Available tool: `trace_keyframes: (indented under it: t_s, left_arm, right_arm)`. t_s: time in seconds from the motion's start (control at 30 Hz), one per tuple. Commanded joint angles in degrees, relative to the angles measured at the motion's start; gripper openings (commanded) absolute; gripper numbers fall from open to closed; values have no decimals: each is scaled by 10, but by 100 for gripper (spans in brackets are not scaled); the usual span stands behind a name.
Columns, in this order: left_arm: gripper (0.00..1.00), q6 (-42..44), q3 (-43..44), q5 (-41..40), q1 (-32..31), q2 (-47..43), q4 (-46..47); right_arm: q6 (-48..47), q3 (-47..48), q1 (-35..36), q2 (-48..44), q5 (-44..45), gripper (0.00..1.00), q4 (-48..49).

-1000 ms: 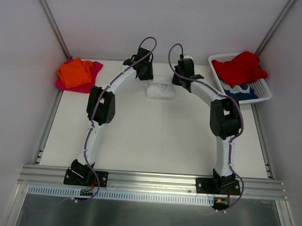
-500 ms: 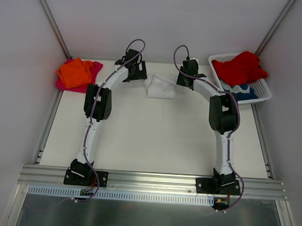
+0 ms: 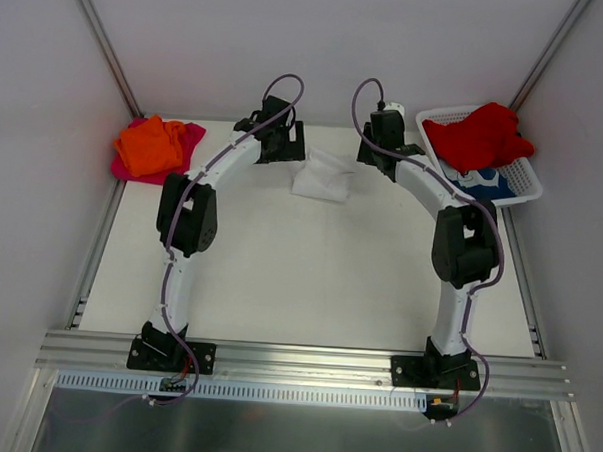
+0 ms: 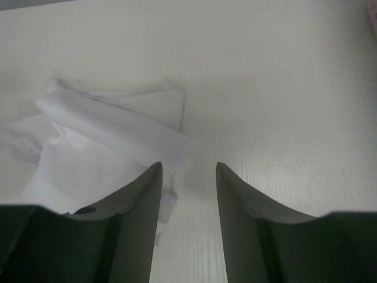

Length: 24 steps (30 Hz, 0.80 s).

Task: Fold and stack the t-shirts
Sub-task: Fold the long partially folded tshirt into a neat square

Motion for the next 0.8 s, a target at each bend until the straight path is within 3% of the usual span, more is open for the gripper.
trace_keyframes:
  t_s: [0.0, 0.33, 0.77]
  left_arm:
    - [99, 3, -20, -20, -8, -76, 3]
    - [99, -1, -32, -5, -28, -50, 3]
    - [99, 7, -37, -33, -26, -31, 3]
  right_arm:
    - [-14, -26, 10, -61, 23, 45, 0]
    - [-1, -24, 52, -51, -2, 45, -22]
    - [4, 99, 67, 87, -71, 43, -70]
